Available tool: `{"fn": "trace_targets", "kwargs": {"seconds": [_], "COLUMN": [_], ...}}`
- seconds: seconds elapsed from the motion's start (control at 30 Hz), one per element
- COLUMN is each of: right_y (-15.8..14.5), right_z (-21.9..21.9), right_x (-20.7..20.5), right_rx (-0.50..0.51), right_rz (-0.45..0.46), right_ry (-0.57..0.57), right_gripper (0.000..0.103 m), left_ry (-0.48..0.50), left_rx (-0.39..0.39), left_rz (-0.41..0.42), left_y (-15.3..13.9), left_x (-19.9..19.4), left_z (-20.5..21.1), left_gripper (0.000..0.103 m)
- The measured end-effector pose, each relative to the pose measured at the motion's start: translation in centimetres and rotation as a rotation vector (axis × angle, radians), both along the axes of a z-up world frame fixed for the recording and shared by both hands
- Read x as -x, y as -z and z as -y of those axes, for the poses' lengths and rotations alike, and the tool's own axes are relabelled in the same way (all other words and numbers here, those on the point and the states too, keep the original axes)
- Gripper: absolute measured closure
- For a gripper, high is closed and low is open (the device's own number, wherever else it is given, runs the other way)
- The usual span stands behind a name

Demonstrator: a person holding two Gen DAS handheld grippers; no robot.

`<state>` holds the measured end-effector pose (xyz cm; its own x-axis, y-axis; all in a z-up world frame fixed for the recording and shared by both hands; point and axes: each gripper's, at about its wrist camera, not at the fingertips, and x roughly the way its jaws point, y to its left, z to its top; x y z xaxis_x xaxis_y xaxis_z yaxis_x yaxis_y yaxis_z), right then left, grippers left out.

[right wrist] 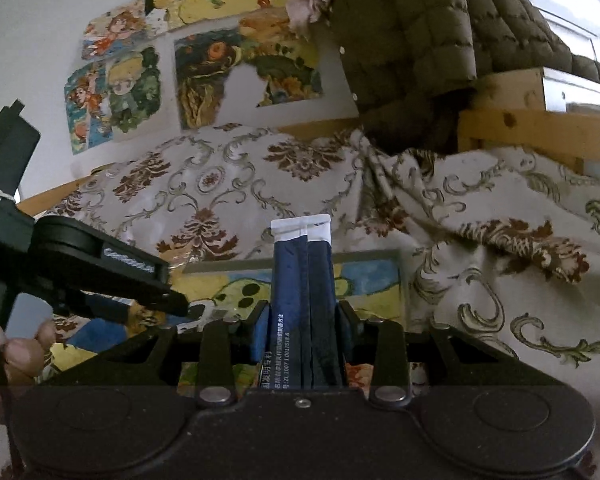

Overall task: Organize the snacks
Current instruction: 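Carry the gold packet and blue bar over the cartoon tray with both tools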

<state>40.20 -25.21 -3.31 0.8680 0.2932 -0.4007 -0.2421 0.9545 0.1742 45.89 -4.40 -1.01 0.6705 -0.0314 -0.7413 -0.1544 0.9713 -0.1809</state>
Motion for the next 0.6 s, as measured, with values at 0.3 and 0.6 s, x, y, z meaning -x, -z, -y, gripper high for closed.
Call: {"fn": "trace_targets", "kwargs": {"seconds": [0.3, 0.6], "right_y": [0.7, 1.1], "right_z": [0.1, -0.4], "right_x": [-0.4, -0.4], "right_rx": [-0.017, 0.0], "right_rz": [-0.038, -0.054], "right_ry": [-0.003, -0.012], "right_gripper": [0.065, 0.064], "left_ry": [0.035, 0.041], "left_rx": [-0.028, -0.062], "left_rz": [-0.022, -0.03], "left_y": [1.4, 1.5], "left_x": [-1.1, -1.1], "left_z": [2.1, 2.5], "left_gripper": [0.043, 0.043]}}
